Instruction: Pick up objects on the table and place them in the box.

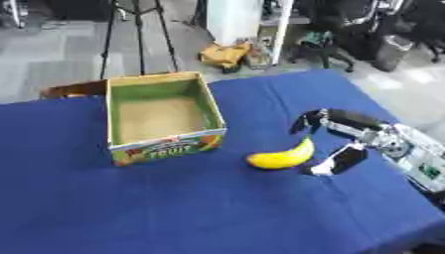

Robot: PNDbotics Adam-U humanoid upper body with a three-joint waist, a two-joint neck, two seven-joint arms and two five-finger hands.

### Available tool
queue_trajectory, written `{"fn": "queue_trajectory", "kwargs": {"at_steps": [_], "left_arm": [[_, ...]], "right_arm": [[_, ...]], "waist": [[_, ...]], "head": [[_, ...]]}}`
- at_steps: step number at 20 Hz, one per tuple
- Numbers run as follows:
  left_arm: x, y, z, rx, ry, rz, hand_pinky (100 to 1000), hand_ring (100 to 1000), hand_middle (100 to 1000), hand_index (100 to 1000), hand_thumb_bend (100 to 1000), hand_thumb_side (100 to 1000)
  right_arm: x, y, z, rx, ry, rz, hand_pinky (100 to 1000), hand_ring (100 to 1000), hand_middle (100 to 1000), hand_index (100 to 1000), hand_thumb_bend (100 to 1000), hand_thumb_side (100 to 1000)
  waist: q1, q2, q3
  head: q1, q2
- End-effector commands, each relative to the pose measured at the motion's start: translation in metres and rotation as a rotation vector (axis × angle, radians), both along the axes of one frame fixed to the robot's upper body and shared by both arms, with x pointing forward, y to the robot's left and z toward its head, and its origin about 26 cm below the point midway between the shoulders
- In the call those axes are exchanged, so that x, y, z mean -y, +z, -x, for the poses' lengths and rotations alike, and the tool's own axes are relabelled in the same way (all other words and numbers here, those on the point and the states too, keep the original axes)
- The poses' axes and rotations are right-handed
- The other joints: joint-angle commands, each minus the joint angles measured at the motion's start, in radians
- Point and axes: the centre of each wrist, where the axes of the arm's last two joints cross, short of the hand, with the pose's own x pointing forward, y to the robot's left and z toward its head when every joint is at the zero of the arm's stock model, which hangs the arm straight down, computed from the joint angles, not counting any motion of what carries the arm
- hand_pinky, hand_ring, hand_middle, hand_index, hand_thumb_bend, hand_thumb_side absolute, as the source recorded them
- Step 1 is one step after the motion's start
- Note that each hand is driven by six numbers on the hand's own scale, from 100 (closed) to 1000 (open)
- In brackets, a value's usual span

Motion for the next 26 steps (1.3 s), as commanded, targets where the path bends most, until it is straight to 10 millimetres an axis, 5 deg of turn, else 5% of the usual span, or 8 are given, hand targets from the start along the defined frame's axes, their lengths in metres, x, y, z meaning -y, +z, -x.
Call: {"fn": "queue_trajectory", "kwargs": {"at_steps": [1, 26], "left_arm": [[0.0, 0.01, -0.001, 0.033, -0.013, -0.012, 472, 621, 520, 409, 839, 526], [0.003, 0.014, -0.002, 0.045, -0.029, -0.003, 472, 621, 520, 406, 841, 526]], "right_arm": [[0.003, 0.007, -0.001, 0.018, -0.003, 0.053, 699, 815, 779, 801, 507, 342], [0.003, -0.015, -0.003, -0.04, -0.012, 0.131, 720, 822, 787, 769, 481, 338]], "waist": [[-0.001, -0.011, 0.004], [0.006, 0.013, 0.042]], "head": [[-0.011, -0.012], [-0.05, -0.023]]}}
